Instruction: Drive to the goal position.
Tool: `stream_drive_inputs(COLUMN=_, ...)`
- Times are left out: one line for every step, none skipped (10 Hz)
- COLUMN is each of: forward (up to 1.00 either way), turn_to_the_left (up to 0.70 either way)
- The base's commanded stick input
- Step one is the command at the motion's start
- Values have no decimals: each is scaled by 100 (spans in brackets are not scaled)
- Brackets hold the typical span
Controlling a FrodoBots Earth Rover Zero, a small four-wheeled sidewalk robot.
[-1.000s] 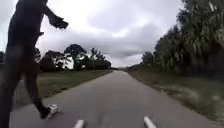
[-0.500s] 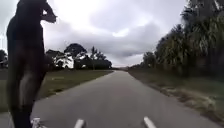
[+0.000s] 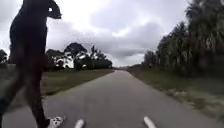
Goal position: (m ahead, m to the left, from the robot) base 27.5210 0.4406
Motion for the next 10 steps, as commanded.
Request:
stream_drive_inputs(forward=70, turn_to_the_left=0)
stream_drive_inputs(forward=70, turn_to_the_left=0)
stream_drive_inputs(forward=70, turn_to_the_left=0)
stream_drive_inputs(forward=70, turn_to_the_left=0)
stream_drive_inputs(forward=70, turn_to_the_left=0)
stream_drive_inputs(forward=70, turn_to_the_left=0)
stream_drive_inputs(forward=70, turn_to_the_left=0)
stream_drive_inputs(forward=70, turn_to_the_left=0)
stream_drive_inputs(forward=70, turn_to_the_left=0)
stream_drive_inputs(forward=70, turn_to_the_left=0)
